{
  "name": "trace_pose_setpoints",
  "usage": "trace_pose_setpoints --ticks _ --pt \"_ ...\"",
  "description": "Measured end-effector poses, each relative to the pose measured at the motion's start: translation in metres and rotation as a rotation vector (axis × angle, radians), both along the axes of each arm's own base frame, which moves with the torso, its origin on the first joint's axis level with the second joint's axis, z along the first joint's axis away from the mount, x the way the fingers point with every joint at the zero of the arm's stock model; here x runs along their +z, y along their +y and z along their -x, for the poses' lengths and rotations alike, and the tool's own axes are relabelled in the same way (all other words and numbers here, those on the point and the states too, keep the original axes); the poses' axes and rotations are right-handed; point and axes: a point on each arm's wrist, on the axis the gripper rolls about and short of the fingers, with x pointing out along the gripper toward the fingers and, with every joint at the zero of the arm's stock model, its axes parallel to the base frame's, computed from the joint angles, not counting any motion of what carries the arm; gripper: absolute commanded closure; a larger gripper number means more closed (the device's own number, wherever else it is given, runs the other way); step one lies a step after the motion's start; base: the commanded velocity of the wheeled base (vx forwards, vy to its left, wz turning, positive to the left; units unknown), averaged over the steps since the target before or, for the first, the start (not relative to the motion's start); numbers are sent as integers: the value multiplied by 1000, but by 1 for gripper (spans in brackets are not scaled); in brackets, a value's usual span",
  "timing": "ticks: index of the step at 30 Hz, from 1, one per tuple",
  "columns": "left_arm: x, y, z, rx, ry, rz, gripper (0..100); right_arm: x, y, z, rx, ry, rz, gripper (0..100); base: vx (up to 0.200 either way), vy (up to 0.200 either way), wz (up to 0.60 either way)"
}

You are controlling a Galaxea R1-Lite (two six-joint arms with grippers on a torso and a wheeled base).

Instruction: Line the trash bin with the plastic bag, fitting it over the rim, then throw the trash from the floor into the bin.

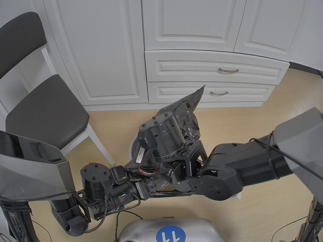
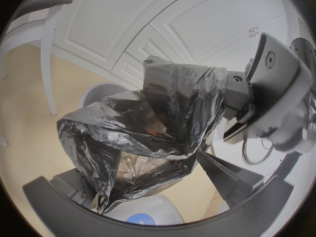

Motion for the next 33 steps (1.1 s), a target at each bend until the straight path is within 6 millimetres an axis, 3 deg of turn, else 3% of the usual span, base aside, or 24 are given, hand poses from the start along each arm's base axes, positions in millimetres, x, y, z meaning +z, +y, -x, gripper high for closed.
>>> trace_pose_setpoints --ticks 10,20,33 --pt "0 -4 1 -12 -3 2 0 9 -31 -1 22 -44 132 100 0 0 0" --pt "1 -4 0 -13 -11 4 0 9 -40 1 80 -88 258 100 0 0 0" --pt "3 -5 -2 -17 -27 4 0 4 -65 -12 178 -120 430 100 0 0 0"
